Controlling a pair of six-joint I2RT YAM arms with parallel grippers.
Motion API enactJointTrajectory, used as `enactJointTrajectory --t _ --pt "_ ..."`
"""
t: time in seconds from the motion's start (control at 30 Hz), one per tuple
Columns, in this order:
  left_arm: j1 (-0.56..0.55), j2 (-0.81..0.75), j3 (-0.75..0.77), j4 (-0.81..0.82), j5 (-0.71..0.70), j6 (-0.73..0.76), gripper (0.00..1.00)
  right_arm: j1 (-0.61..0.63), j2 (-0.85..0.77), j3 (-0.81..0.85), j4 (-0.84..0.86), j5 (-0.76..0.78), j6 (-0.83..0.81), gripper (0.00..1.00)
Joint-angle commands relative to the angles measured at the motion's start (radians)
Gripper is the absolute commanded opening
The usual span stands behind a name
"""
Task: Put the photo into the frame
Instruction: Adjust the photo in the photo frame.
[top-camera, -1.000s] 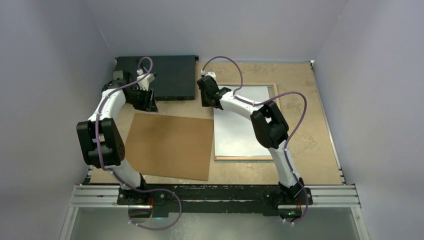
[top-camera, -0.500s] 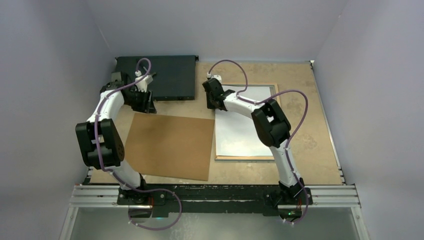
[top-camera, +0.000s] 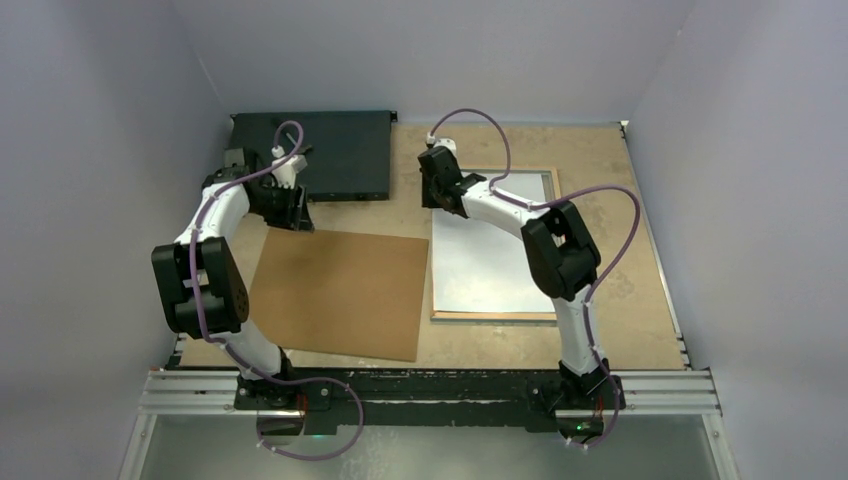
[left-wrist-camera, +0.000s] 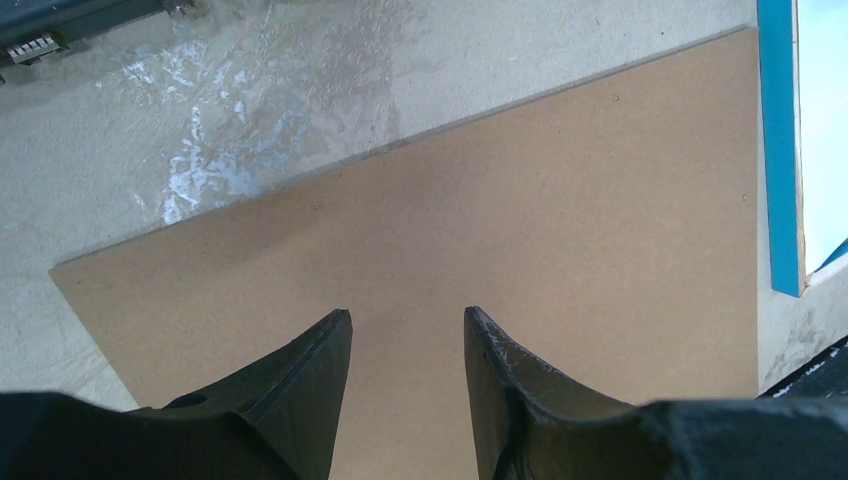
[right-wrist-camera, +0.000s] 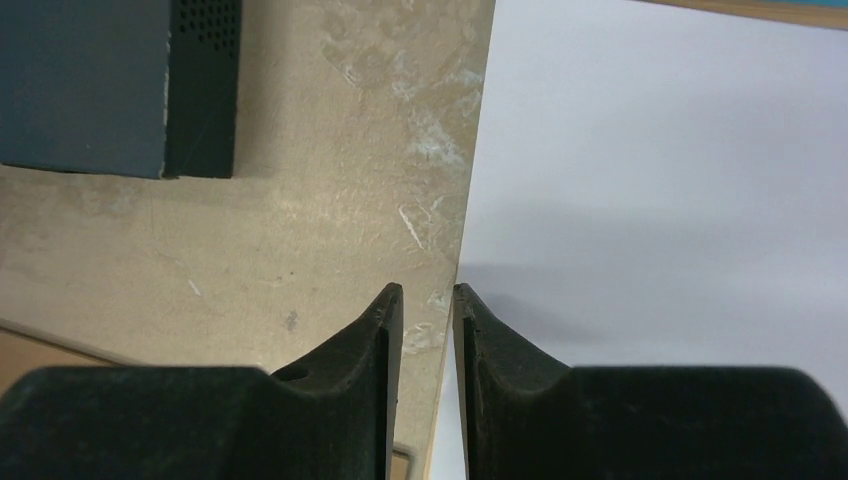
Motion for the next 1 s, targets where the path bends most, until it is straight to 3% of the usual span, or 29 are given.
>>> enactJointTrajectory --t 0.0,0.3,0.97 --pt "0.013 -0.045 -0.004 0.022 0.03 0.017 0.44 -0.016 -0.043 -0.027 0.03 -0.025 0.009 0.28" --pt "0.02 -0.045 -0.007 0.018 0.03 0.021 0.44 -0.019 -0.029 -0.076 0.056 -0.066 0.021 0.24" --pt "0.031 -0.037 0.019 0.005 0.04 0.028 0.43 -0.025 -0.014 -0.03 -0.057 0.161 -0.017 0.15"
